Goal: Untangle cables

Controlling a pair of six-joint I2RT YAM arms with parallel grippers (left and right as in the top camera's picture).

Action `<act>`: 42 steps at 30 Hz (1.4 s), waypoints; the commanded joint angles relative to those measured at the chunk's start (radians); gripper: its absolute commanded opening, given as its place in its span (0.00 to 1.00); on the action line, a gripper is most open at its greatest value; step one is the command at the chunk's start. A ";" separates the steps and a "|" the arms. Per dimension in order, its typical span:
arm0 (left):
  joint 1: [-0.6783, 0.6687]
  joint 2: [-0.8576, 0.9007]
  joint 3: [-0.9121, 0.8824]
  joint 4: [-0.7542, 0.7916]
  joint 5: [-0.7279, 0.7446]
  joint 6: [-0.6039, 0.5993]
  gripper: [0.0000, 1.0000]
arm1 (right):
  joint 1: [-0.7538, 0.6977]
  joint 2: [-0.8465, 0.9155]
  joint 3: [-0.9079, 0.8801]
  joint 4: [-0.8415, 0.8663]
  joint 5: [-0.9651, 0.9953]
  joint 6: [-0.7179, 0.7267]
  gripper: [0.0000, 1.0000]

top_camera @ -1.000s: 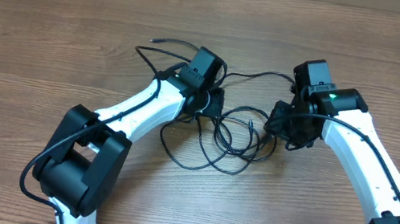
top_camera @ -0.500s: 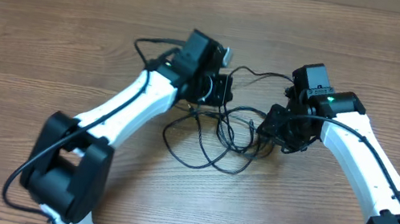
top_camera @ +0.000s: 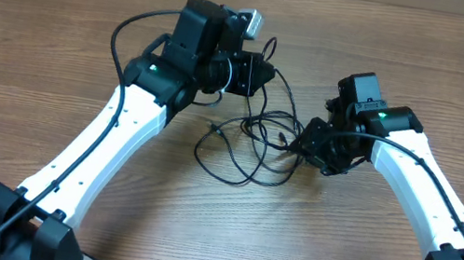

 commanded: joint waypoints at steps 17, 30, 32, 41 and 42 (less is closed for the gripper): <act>0.006 -0.024 0.026 -0.023 -0.117 0.050 0.04 | 0.006 0.003 -0.006 0.021 -0.051 0.007 0.39; 0.010 -0.024 0.026 -0.245 -0.520 0.084 0.04 | 0.006 0.003 -0.025 0.030 -0.034 0.011 0.37; 0.011 -0.024 0.026 -0.255 -0.518 0.087 0.04 | 0.006 0.003 -0.045 0.039 -0.023 0.034 0.37; 0.011 -0.024 0.026 -0.250 -0.446 0.088 0.04 | 0.006 0.003 -0.164 0.175 -0.034 0.101 0.38; 0.011 -0.024 0.026 -0.243 -0.432 0.089 0.04 | 0.006 0.003 -0.173 0.197 -0.037 0.113 0.38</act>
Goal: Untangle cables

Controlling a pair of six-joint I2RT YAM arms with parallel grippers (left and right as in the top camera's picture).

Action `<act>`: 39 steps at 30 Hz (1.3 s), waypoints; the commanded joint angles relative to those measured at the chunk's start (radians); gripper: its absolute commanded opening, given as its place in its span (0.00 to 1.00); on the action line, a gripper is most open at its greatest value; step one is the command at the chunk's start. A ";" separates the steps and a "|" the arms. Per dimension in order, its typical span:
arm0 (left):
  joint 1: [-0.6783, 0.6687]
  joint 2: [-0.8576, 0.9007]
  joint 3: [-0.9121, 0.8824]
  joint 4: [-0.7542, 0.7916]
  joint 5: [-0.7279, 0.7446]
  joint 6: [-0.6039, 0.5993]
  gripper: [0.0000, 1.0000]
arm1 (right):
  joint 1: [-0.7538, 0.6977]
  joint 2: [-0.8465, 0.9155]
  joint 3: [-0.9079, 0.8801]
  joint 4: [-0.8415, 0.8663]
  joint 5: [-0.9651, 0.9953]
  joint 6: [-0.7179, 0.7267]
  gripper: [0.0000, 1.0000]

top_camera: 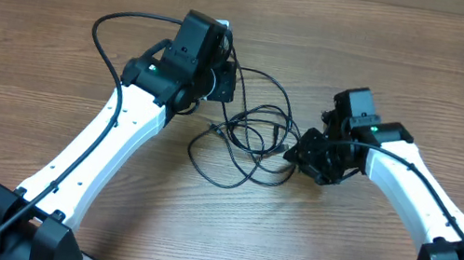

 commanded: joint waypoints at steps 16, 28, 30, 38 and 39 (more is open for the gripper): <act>0.013 -0.024 0.274 -0.062 0.256 0.076 0.04 | 0.151 0.003 -0.050 0.329 -0.040 0.036 0.39; 0.016 -0.039 0.338 -0.089 0.380 0.075 0.04 | 0.186 0.003 -0.052 0.333 0.183 0.078 0.38; 0.023 -0.047 0.339 -0.087 0.405 0.074 0.04 | 0.186 0.003 -0.052 0.313 0.227 0.078 0.35; 0.072 -0.109 0.351 -0.088 0.422 0.061 0.04 | 0.186 0.003 -0.052 0.215 0.438 0.100 0.34; 0.081 -0.119 0.351 -0.087 0.432 0.060 0.04 | 0.186 0.003 -0.052 0.211 0.453 0.100 0.34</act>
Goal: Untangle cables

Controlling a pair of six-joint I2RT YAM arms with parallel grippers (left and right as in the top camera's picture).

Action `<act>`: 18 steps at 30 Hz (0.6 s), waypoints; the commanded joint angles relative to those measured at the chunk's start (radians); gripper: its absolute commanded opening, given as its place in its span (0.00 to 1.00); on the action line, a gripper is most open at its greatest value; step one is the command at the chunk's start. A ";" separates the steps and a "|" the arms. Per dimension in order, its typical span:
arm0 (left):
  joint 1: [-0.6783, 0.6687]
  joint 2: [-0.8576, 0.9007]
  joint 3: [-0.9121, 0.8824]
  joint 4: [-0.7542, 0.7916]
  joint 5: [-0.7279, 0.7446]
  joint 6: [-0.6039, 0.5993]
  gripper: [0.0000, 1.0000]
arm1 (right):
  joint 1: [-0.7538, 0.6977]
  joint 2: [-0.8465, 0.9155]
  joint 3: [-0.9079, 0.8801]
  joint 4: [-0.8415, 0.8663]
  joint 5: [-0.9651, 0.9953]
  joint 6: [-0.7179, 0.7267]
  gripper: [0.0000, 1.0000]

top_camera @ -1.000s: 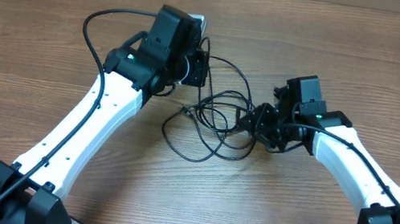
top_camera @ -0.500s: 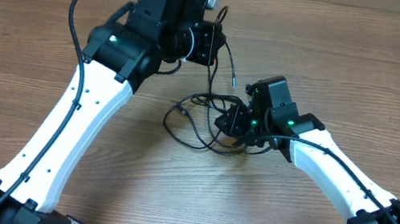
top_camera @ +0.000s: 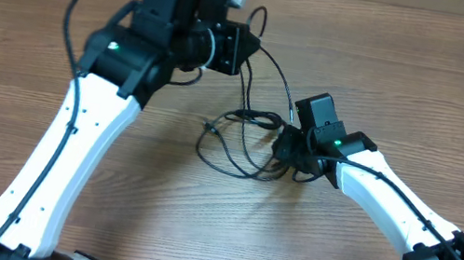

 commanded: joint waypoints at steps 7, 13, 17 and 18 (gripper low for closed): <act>0.074 -0.124 0.043 0.004 0.068 0.013 0.04 | -0.012 0.003 -0.011 -0.005 0.141 0.008 0.34; 0.095 -0.130 0.042 -0.015 0.064 0.016 0.04 | -0.103 0.003 0.005 -0.003 -0.093 -0.047 0.43; 0.094 -0.120 0.042 -0.037 0.048 0.023 0.04 | -0.176 0.003 0.044 0.003 -0.534 -0.222 0.51; 0.094 -0.119 0.042 -0.037 0.045 0.023 0.04 | -0.190 0.003 0.052 0.008 -0.643 -0.261 0.53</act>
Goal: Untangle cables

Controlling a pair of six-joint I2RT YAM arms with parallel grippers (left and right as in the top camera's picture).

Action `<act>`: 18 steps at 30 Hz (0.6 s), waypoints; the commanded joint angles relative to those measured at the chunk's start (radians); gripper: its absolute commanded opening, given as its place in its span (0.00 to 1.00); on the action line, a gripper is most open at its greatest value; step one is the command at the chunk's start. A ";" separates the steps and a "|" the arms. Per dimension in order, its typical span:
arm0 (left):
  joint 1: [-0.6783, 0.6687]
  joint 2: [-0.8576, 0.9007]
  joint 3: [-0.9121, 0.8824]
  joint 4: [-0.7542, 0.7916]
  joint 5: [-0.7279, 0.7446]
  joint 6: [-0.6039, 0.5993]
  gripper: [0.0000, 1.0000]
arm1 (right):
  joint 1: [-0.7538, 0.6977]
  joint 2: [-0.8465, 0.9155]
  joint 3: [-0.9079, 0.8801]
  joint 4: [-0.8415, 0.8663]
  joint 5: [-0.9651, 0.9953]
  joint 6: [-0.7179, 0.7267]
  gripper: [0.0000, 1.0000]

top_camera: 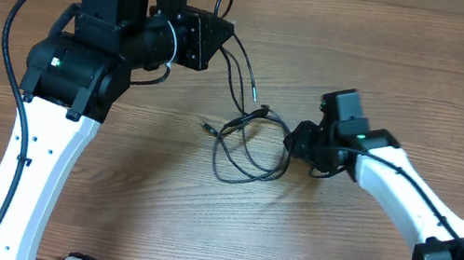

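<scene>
A tangle of thin black cables [247,144] lies on the wooden table [430,78] in loose loops, a loose plug end [205,126] pointing left. My left gripper [219,35] is raised well above the table at the upper left, shut on the cables. A small loop sticks up behind it, and two strands [243,75] hang from it down to the tangle. My right gripper [297,147] sits low at the tangle's right edge and looks shut on a cable there; its fingertips are hidden under the wrist.
The left arm's own thick black cable [25,10] arcs out to the left of the raised arm. The white right arm [409,202] stretches from the lower right corner toward the middle.
My left gripper has gone higher and further left, still holding the cables, so the strands to the tangle are longer. The right gripper has shifted slightly right, and the loops look more stretched.
First my left gripper held the cables near the tangle's top, the right gripper at its right side. Then the left gripper sat lower and closer to the loops. Later it stood raised, and now higher still, with both grippers holding on.
</scene>
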 commanded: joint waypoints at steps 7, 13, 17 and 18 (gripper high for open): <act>0.005 -0.006 0.031 0.000 0.002 0.023 0.04 | -0.053 0.003 0.060 0.053 -0.576 -0.076 0.54; 0.003 -0.005 0.031 -0.009 0.002 0.023 0.04 | -0.011 0.003 0.059 0.078 -0.394 0.164 0.48; 0.003 -0.005 0.031 -0.019 0.002 0.023 0.04 | 0.024 0.003 0.060 0.124 -0.337 0.265 0.48; 0.003 -0.005 0.031 -0.026 0.001 0.023 0.04 | 0.032 0.003 0.060 0.130 -0.327 0.293 0.48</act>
